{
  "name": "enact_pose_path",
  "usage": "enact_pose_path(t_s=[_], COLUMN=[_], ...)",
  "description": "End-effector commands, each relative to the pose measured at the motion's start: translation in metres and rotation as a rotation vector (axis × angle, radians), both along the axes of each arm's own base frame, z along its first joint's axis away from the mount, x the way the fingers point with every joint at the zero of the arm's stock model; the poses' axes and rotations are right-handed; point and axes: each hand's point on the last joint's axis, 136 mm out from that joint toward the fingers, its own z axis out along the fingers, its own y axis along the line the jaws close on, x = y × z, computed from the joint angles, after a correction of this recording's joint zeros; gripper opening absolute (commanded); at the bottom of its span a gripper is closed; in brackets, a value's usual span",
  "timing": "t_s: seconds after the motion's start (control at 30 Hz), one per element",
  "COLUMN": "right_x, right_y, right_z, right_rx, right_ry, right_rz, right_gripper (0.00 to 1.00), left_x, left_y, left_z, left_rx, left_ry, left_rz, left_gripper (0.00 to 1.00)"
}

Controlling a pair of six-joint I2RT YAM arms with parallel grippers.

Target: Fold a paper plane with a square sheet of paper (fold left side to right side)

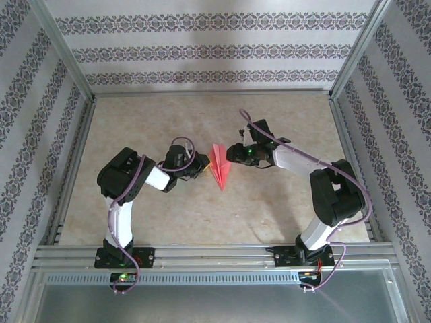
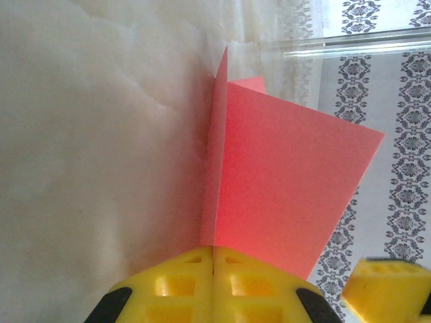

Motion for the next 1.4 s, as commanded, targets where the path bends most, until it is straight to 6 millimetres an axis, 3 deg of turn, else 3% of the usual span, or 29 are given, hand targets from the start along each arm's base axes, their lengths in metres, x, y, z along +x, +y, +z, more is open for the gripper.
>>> enact_pose_path(t_s=[0.0, 0.3, 0.5, 0.9, 1.37], right_x=[-0.023, -0.030, -0.027, -0.022, -0.016], right_y=[0.013, 0.035, 0.044, 0.039, 0.027], right_z=[-0.010, -0.034, -0.039, -0.051, -0.052], right_rx=[-0.021, -0.075, -0.112, -0.292, -0.402], right_ry=[0.058, 0.093, 0.081, 0.053, 0.030], right_rz=[0.067, 0.138, 0.170, 0.213, 0.213], right_gripper=[0.52, 0.56, 0.56, 0.57, 0.35], left_x=[0.010, 0.011, 0.010, 0.010, 0.010], left_y=[-0.002, -0.009, -0.010, -0.014, -0.014], left_z=[0.015, 0.021, 0.021, 0.024, 0.021], left_rx=[-0.028, -0.034, -0.038, -0.050, -0.052], left_ry=[-0.058, -0.051, -0.048, -0.052, -0.045], left_rz=[0.054, 0.050, 0.046, 0.034, 0.033], left_gripper=[0.00, 0.00, 0.00, 0.00, 0.00])
